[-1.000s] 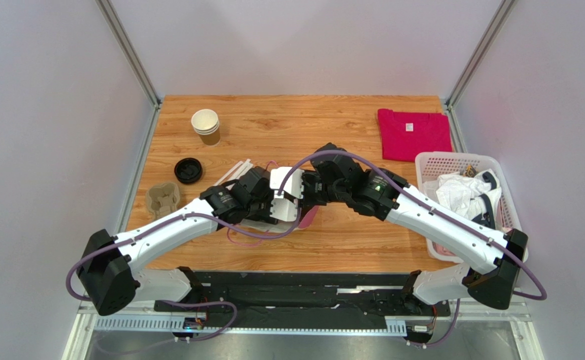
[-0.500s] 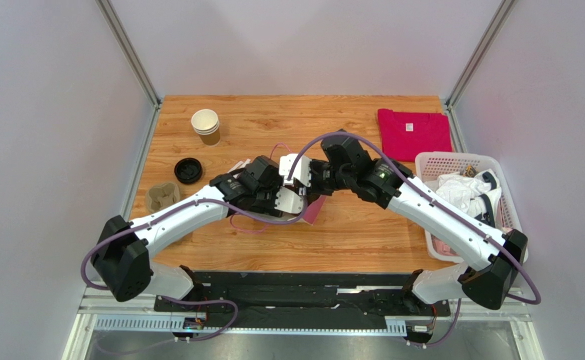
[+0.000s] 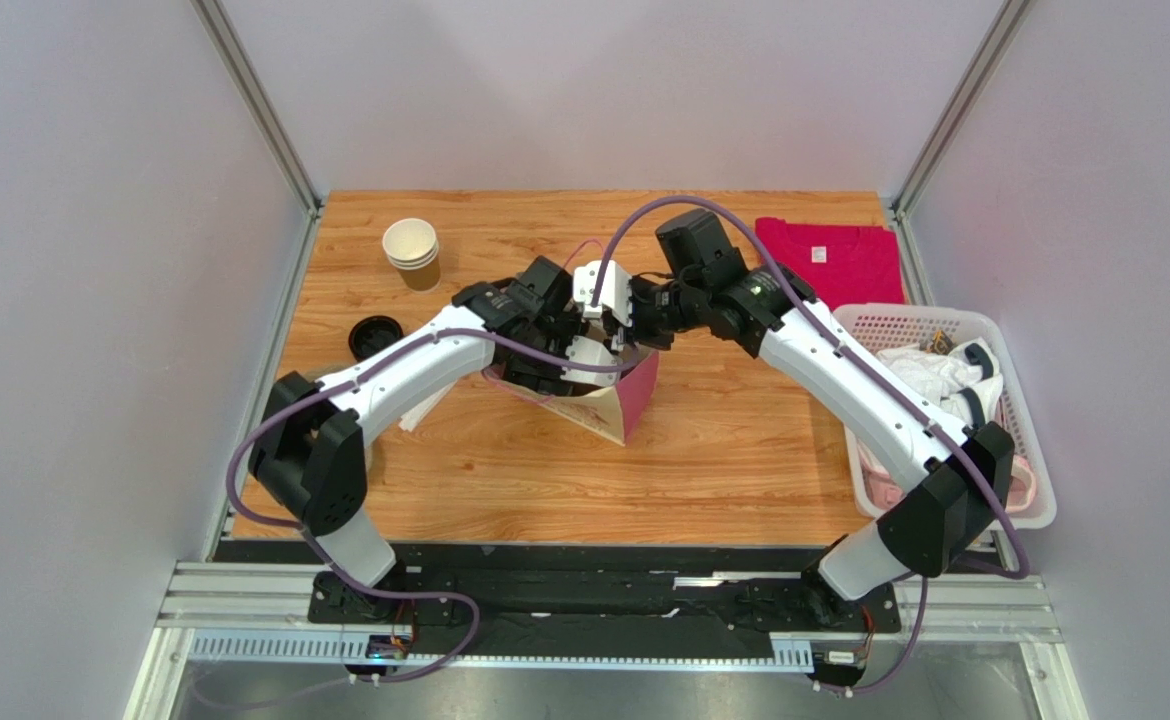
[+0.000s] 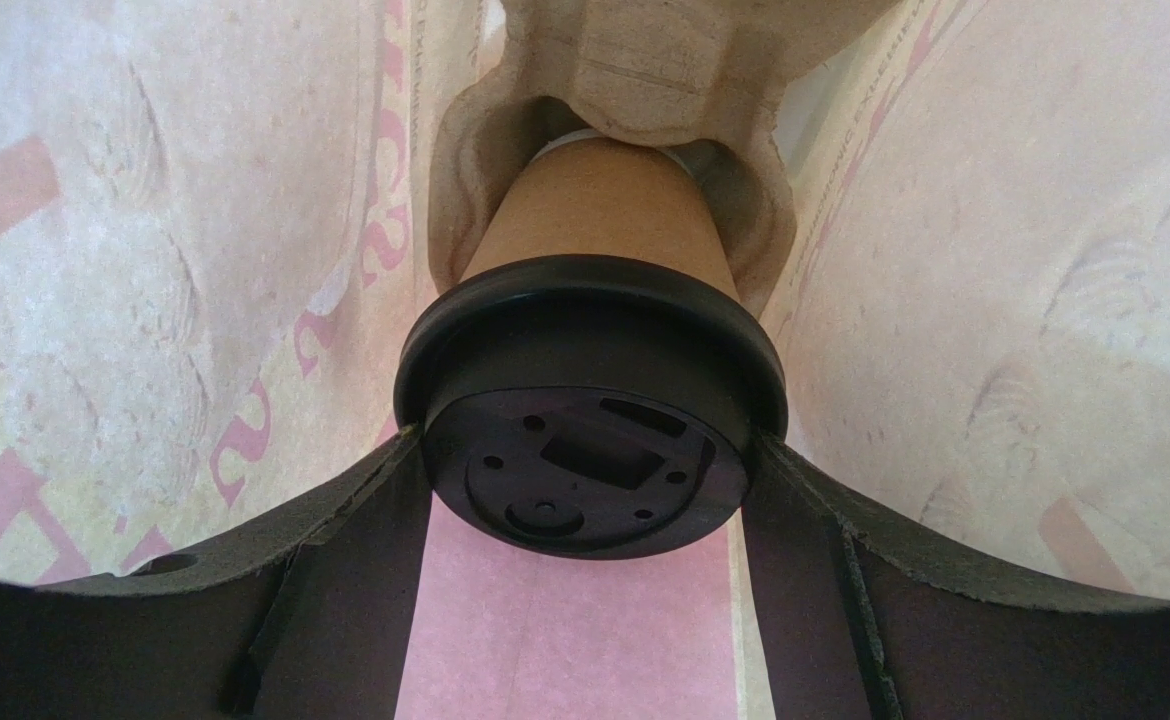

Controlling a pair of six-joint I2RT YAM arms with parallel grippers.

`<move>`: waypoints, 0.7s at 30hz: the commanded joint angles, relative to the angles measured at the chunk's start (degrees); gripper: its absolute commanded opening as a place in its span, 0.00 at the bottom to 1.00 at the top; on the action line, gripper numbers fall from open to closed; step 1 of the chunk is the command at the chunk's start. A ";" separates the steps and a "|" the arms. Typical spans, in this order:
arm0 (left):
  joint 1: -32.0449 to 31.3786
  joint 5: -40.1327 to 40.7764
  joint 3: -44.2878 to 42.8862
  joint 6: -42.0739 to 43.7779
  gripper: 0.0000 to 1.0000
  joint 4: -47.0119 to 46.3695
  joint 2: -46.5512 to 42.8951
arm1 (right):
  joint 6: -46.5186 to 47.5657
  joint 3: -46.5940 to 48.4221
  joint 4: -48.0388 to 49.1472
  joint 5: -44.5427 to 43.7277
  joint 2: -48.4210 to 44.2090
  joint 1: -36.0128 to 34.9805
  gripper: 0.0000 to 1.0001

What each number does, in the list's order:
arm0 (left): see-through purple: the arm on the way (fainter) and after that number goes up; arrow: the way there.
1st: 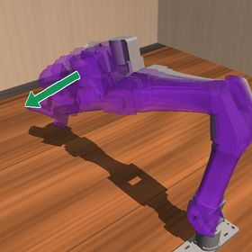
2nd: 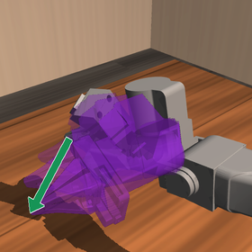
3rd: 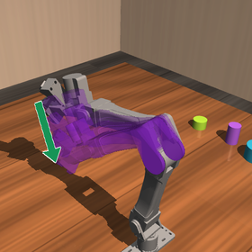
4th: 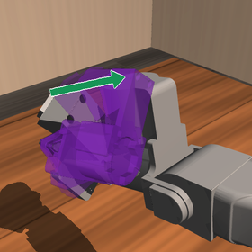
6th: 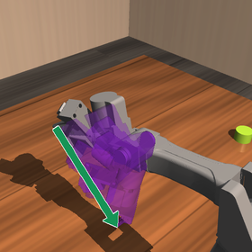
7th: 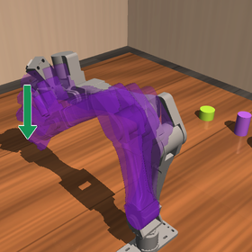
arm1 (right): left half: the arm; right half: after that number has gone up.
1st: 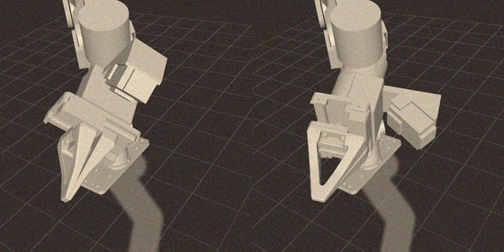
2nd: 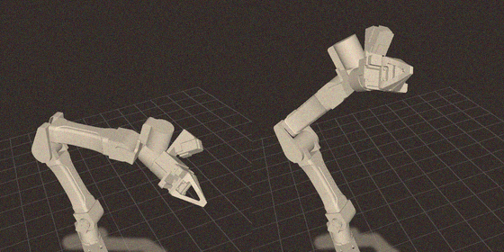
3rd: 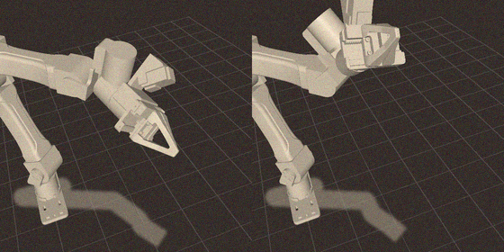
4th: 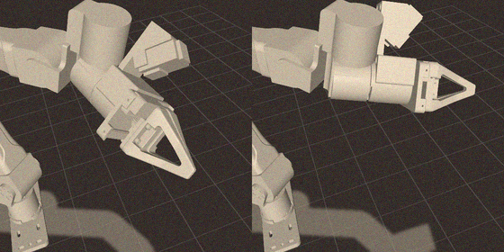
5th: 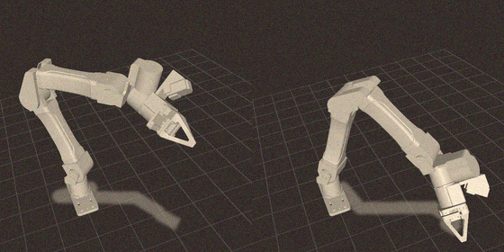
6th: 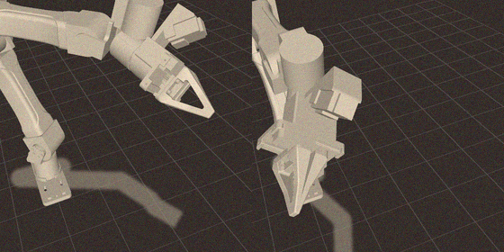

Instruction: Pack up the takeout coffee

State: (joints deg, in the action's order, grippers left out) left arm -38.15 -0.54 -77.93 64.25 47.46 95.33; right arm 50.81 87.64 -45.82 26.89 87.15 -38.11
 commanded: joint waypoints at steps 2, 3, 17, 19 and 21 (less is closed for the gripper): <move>1.15 -3.86 -4.77 2.81 0.00 7.82 6.52 | 2.81 4.21 -2.87 9.66 2.40 1.01 0.00; 1.15 -3.77 -4.95 2.99 0.00 7.91 7.15 | 2.98 4.82 -2.96 9.75 2.93 1.37 0.00; 2.03 -2.10 -7.50 3.08 0.00 7.47 15.23 | -6.16 10.01 -1.55 0.79 8.47 5.85 0.00; 2.20 -2.28 -7.41 3.69 0.00 7.91 16.28 | -5.72 9.23 -1.64 1.40 8.21 6.20 0.00; 2.29 -2.19 -7.50 3.69 0.00 8.08 17.08 | -5.19 8.78 -1.64 1.76 8.03 6.29 0.00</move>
State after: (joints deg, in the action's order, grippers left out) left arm -36.82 -0.54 -88.33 66.57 53.06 105.71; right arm 46.89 95.74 -48.53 28.99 95.42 -32.36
